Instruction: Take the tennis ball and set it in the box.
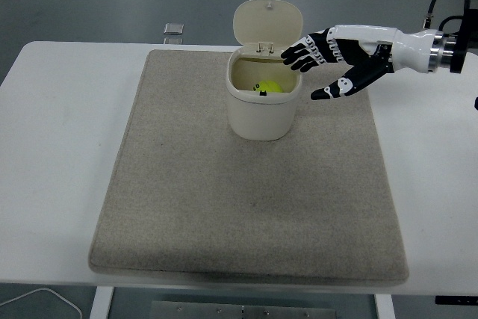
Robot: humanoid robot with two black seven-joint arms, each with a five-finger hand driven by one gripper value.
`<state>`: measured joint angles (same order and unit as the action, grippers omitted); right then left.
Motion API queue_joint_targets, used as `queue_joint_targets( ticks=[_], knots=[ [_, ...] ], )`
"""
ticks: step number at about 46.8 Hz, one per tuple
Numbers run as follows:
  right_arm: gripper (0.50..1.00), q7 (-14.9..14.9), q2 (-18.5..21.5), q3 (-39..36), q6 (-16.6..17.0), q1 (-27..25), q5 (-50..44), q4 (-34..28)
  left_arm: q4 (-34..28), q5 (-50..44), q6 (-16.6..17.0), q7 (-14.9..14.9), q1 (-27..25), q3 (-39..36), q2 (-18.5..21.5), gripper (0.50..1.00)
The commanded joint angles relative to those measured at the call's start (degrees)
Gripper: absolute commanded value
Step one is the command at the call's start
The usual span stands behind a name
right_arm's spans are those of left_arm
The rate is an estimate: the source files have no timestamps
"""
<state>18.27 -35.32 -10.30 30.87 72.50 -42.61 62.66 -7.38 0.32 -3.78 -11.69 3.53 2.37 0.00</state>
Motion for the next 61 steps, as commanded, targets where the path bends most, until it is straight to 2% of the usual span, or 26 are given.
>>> queue_joint_targets(
  ticks=[1, 8, 15, 24, 33, 42, 51, 52, 54, 61],
  knots=[
    [0.856, -0.08, -0.02, 0.19, -0.64, -0.34, 1.74, -1.48, 0.0, -0.06, 0.01, 0.0, -0.01, 0.0, 0.0, 0.992],
    [0.854, -0.43, 0.07, 0.54, -2.65, -2.27, 9.11, -4.47, 0.0, 0.03, 0.0, 0.0, 0.07, 0.0, 0.0, 0.992],
    [0.856, -3.94, 0.25, 0.36, -6.61, -4.03, 16.41, -6.85, 0.0, -0.06, 0.0, 0.0, -0.01, 0.0, 0.0, 0.992],
    [0.856, -6.58, 1.3, -0.08, -14.78, -6.05, 26.08, -7.2, 0.0, -0.05, 0.01, 0.0, -0.01, 0.0, 0.0, 0.992],
    [0.856, -8.42, 4.2, -0.16, -20.32, -6.84, 36.97, -7.38, 0.0, -0.05, 0.01, 0.0, -0.01, 0.0, 0.0, 0.992],
    [0.856, -9.57, 6.13, -0.25, -23.84, -7.9, 45.86, -7.81, 0.0, 0.03, 0.01, 0.0, -0.01, 0.0, 0.0, 0.992],
    [0.86, -8.87, 7.63, -0.34, -24.9, -9.22, 46.3, -9.84, 0.0, 0.03, 0.01, 0.0, -0.01, 0.0, 0.0, 0.992],
    [0.866, -8.78, 7.72, -0.34, -24.98, -9.48, 46.3, -9.92, 0.0, -0.05, 0.01, 0.0, -0.01, 0.0, 0.0, 0.992],
    [0.919, -8.78, 7.72, -0.34, -24.98, -9.92, 46.3, -9.92, 0.0, 0.03, 0.01, 0.0, -0.01, 0.0, 0.0, 0.992],
    [0.924, -8.69, 7.72, -0.34, -24.9, -10.54, 46.3, -10.01, 0.0, 0.03, 0.01, 0.0, -0.01, 0.0, 0.0, 0.992]
  ],
)
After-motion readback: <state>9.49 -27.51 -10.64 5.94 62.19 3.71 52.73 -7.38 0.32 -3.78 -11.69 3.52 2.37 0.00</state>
